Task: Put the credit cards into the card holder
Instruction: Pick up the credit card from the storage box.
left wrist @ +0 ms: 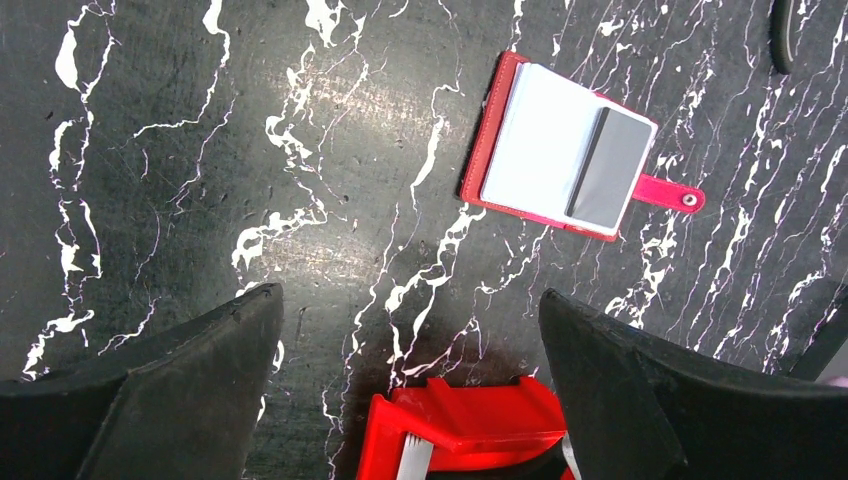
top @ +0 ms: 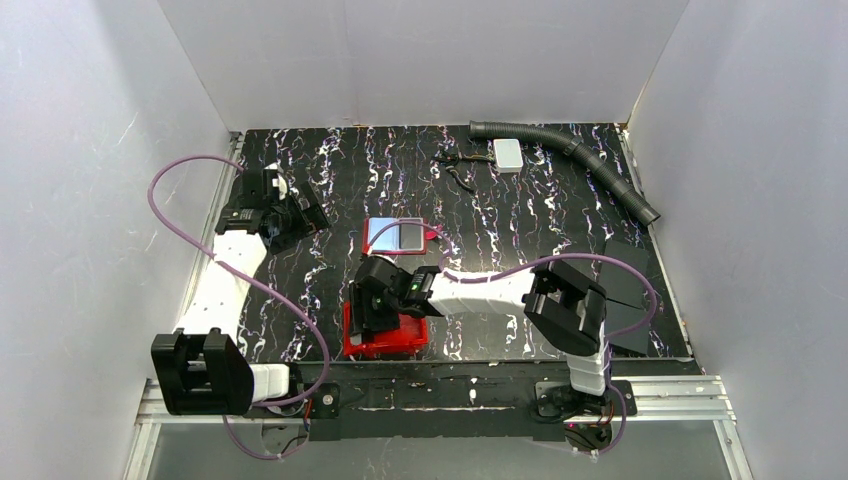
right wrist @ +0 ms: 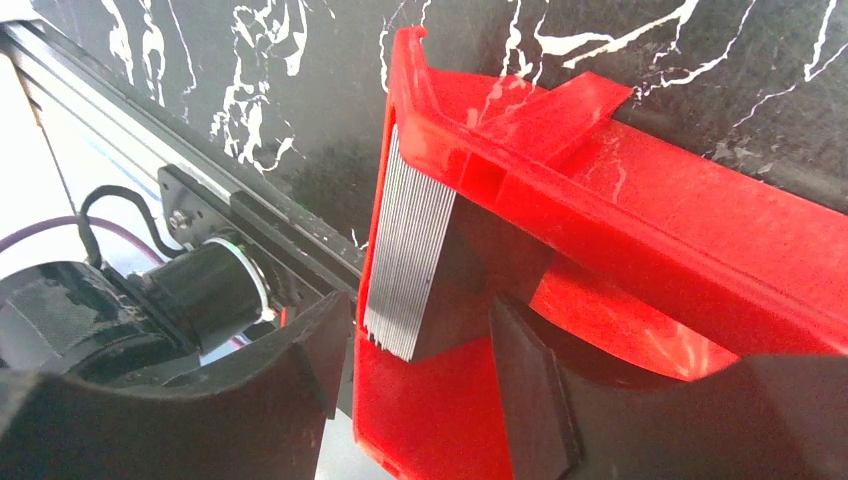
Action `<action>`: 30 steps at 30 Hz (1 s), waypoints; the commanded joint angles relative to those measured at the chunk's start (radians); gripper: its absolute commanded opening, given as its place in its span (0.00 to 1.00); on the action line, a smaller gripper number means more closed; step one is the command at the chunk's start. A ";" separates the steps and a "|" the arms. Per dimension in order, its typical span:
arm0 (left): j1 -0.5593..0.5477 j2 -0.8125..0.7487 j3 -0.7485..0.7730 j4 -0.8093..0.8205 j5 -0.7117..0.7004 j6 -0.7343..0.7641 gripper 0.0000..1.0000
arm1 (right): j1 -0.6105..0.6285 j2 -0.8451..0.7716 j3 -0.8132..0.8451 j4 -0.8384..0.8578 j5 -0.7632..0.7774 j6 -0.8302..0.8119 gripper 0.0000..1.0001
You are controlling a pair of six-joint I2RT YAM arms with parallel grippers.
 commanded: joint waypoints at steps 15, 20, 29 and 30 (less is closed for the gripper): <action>0.007 -0.067 -0.023 0.021 0.042 -0.003 1.00 | 0.000 -0.002 0.019 0.066 0.019 0.038 0.43; 0.007 -0.067 -0.026 0.023 0.047 -0.003 0.99 | 0.000 -0.015 0.012 0.078 0.016 0.043 0.37; 0.007 -0.065 -0.030 0.026 0.056 -0.003 0.99 | 0.000 -0.039 0.004 0.079 0.018 0.051 0.28; 0.007 -0.064 -0.030 0.027 0.057 -0.003 0.99 | 0.000 -0.042 0.004 0.076 0.018 0.052 0.27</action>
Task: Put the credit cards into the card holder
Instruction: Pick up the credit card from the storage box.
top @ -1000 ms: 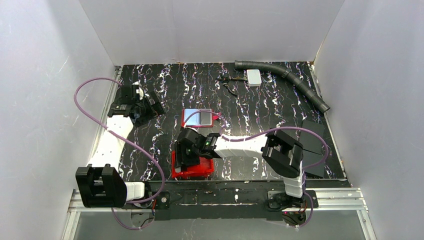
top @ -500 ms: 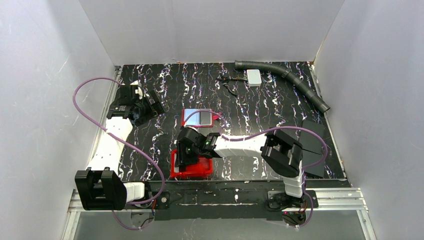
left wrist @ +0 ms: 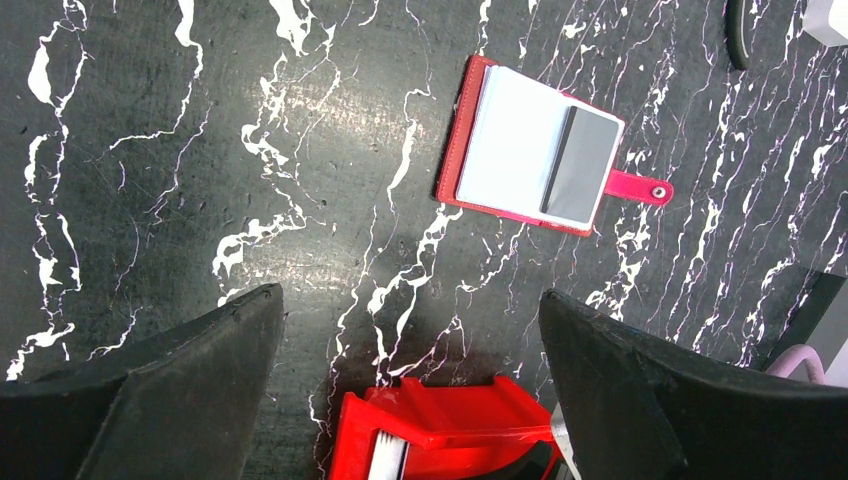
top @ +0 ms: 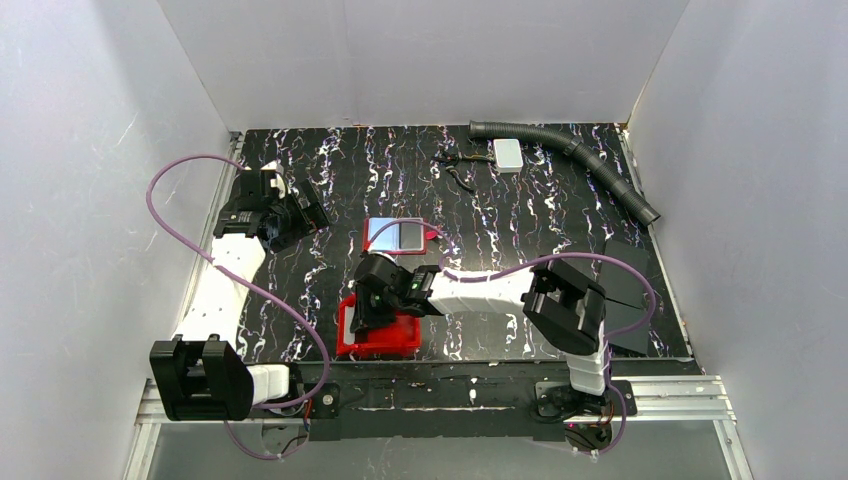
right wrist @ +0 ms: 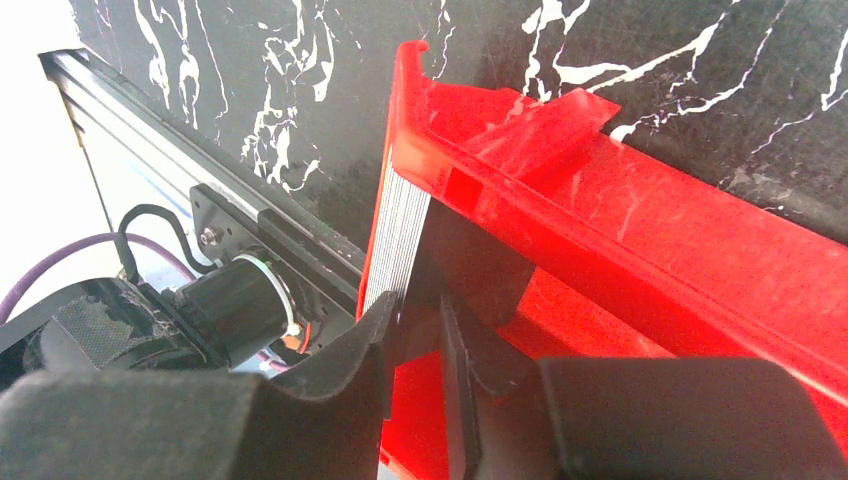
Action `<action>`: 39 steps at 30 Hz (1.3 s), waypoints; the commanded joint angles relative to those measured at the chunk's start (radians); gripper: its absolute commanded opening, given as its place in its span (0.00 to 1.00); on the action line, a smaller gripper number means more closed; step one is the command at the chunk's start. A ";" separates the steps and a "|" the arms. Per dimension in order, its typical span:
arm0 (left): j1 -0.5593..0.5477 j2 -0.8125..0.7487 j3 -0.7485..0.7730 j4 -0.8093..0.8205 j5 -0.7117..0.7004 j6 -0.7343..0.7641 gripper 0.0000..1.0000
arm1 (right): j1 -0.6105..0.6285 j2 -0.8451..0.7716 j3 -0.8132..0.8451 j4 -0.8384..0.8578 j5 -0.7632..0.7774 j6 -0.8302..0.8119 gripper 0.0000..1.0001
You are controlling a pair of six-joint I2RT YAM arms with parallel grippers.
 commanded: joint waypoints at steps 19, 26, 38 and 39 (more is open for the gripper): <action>0.007 -0.020 -0.023 0.010 0.032 0.002 0.99 | 0.006 -0.085 0.086 -0.174 0.072 0.007 0.12; 0.007 -0.009 -0.024 0.011 0.028 0.007 0.99 | 0.008 -0.142 0.171 -0.287 0.119 -0.054 0.02; 0.007 0.044 -0.017 0.051 0.111 0.033 0.99 | -0.180 -0.327 0.150 -0.242 -0.043 -0.314 0.01; 0.007 0.058 -0.015 0.067 0.156 0.033 0.99 | -0.240 -0.329 0.124 -0.208 -0.119 -0.335 0.01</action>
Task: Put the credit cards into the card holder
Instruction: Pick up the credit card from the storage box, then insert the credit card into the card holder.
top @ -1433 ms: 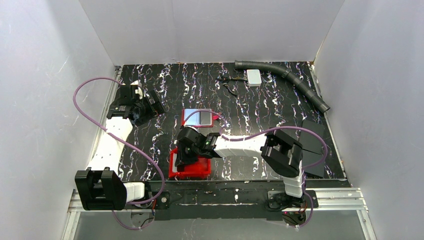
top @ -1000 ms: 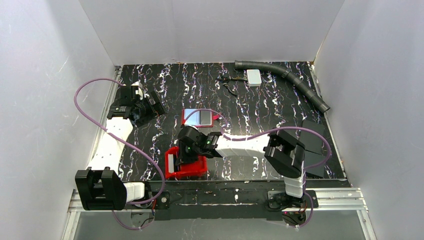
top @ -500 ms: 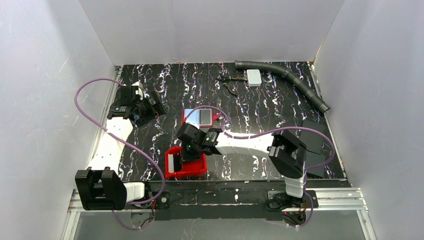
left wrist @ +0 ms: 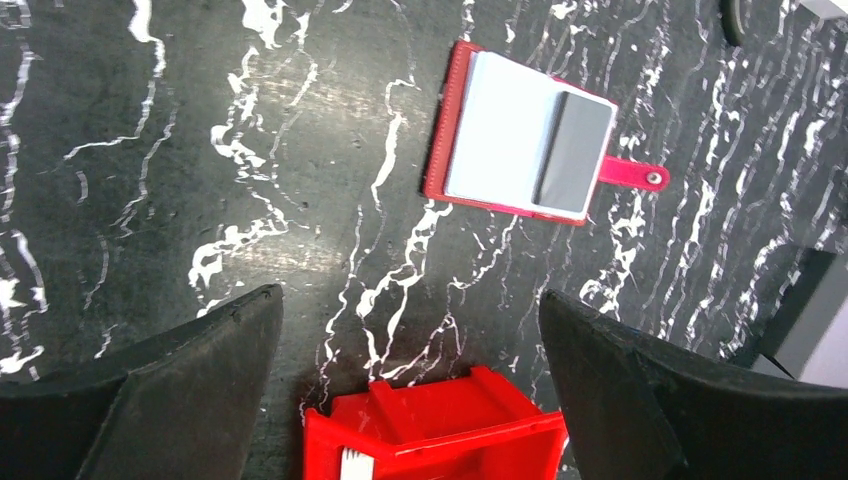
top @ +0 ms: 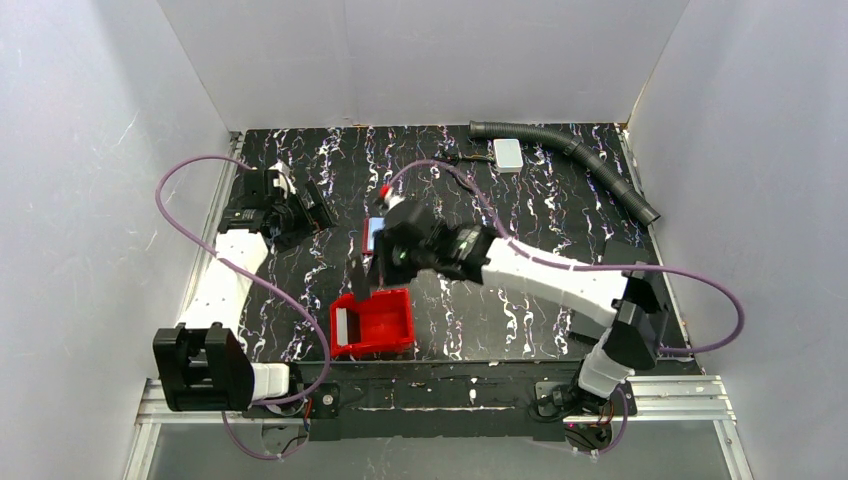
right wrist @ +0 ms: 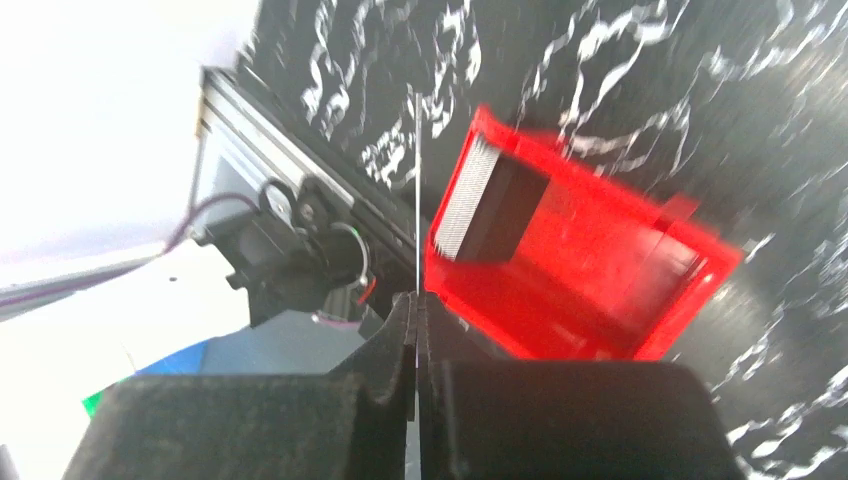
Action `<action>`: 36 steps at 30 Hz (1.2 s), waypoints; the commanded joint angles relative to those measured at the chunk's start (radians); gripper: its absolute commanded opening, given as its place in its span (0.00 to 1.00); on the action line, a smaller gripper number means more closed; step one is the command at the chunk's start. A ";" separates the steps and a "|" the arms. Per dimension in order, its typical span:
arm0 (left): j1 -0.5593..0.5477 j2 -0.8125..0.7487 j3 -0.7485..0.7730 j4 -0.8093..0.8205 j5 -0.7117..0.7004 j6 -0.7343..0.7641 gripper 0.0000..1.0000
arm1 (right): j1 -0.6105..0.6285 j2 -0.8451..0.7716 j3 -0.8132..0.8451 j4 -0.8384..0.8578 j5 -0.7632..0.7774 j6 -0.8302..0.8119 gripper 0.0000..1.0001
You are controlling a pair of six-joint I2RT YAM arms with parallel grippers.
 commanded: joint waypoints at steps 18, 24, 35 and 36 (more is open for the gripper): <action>-0.150 0.634 0.437 -0.116 0.185 0.106 0.87 | -0.707 0.378 -0.096 0.567 -0.765 -0.220 0.01; -0.166 0.695 0.473 -0.139 0.112 0.132 0.78 | -0.709 0.435 -0.088 0.638 -0.824 -0.167 0.01; -0.206 0.786 0.492 -0.171 0.024 0.151 0.67 | -0.708 0.514 -0.066 0.704 -0.860 -0.081 0.01; -0.209 0.793 0.492 -0.173 0.014 0.148 0.66 | -0.708 0.519 -0.065 0.702 -0.858 -0.080 0.01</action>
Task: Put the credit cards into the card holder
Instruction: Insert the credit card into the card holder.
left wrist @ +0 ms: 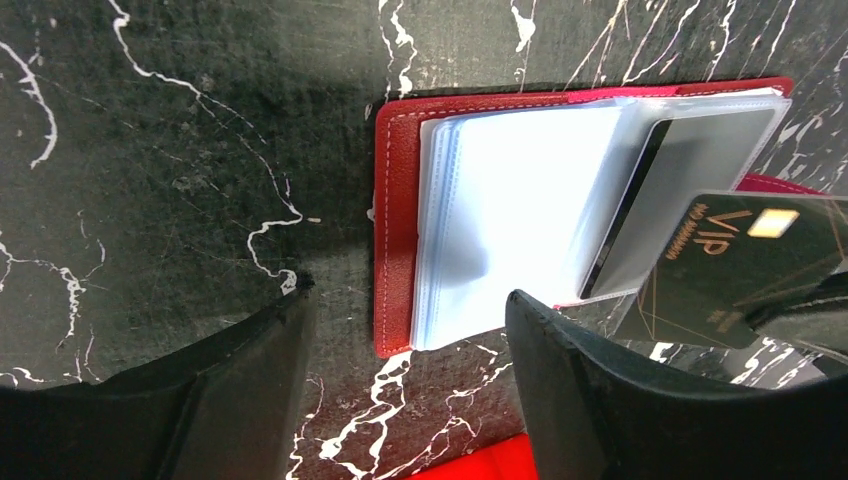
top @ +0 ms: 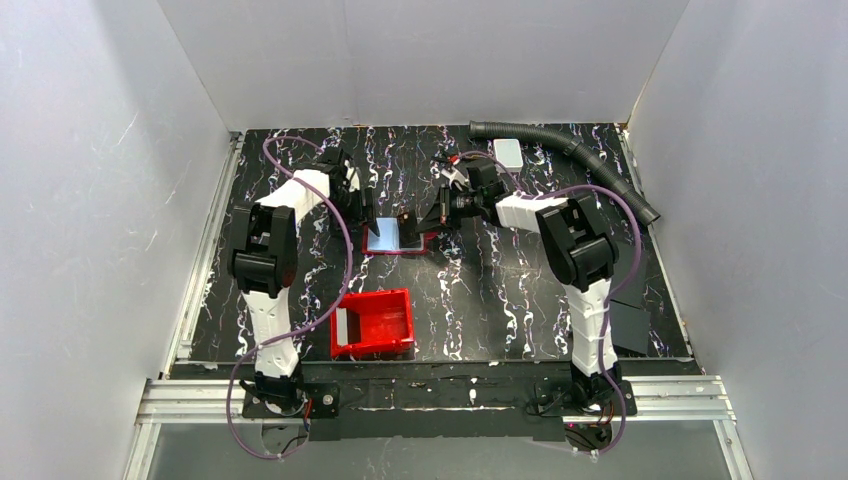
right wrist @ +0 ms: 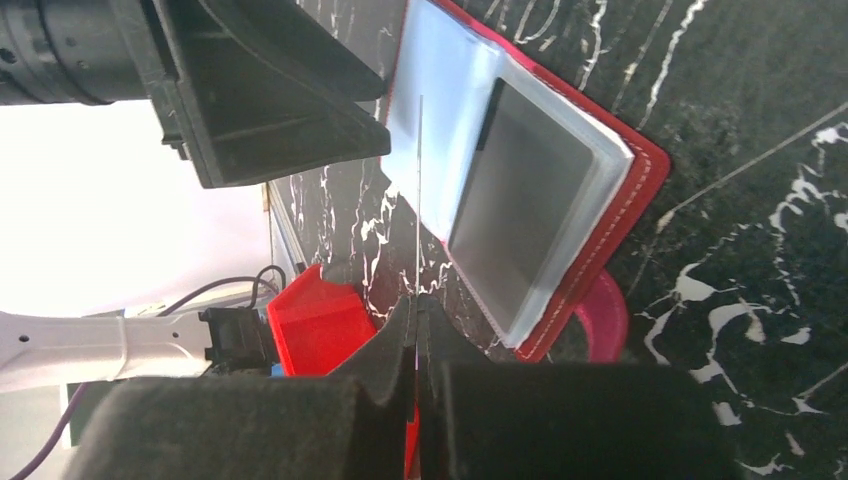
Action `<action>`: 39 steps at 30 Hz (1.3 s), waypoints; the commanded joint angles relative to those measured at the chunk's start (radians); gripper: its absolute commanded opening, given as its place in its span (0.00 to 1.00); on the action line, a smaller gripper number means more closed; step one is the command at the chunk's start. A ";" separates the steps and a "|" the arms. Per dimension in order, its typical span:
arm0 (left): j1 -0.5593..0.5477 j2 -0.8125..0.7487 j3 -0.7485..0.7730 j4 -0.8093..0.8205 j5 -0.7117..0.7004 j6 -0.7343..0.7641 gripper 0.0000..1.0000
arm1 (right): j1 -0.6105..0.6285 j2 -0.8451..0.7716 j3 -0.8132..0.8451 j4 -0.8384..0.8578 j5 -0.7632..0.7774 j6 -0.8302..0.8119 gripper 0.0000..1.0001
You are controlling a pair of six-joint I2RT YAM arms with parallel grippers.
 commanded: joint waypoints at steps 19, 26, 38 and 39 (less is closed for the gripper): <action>-0.029 0.056 0.035 -0.071 -0.106 0.000 0.47 | 0.018 0.105 0.137 -0.116 0.017 0.009 0.01; -0.039 0.057 0.040 -0.074 -0.106 -0.001 0.47 | 0.026 0.108 0.141 -0.143 0.034 0.025 0.01; -0.045 0.057 0.045 -0.084 -0.118 0.000 0.47 | 0.039 0.140 0.159 -0.181 0.035 0.031 0.01; -0.046 0.057 0.045 -0.085 -0.119 0.000 0.47 | 0.039 0.135 0.154 -0.174 0.037 0.037 0.01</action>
